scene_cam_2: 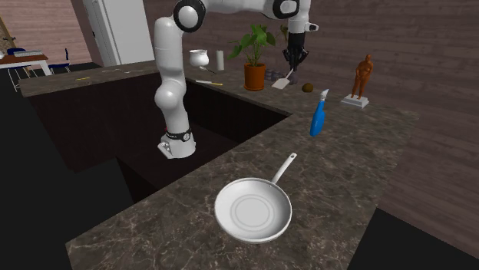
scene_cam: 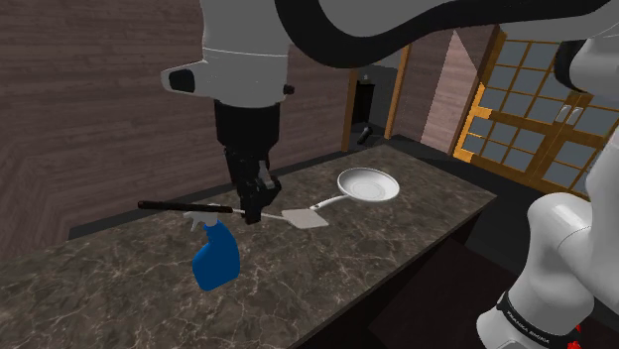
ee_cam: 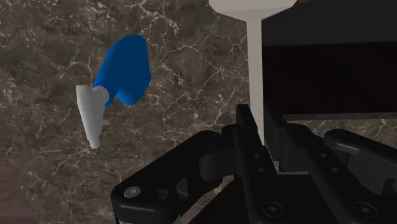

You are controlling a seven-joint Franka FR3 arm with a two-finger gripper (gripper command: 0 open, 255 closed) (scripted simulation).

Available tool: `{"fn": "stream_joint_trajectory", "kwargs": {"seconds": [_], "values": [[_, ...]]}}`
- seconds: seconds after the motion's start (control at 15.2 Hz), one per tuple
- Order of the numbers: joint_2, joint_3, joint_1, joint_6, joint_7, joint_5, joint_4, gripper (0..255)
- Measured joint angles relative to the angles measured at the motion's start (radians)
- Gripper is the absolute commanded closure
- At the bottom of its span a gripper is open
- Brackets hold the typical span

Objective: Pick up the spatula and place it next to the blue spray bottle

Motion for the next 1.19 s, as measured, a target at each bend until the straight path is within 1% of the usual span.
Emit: {"fn": "stream_joint_trajectory", "kwargs": {"seconds": [0.07, 0.2, 0.33, 1.19], "values": [[0.029, 0.007, 0.010, -0.002, 0.018, -0.007, 0.030, 255], [0.106, 0.022, 0.036, -0.027, 0.057, -0.026, 0.132, 255], [0.133, 0.026, 0.046, -0.020, 0.071, -0.033, 0.151, 255], [0.134, 0.024, 0.044, 0.150, 0.071, -0.034, -0.018, 255]]}}
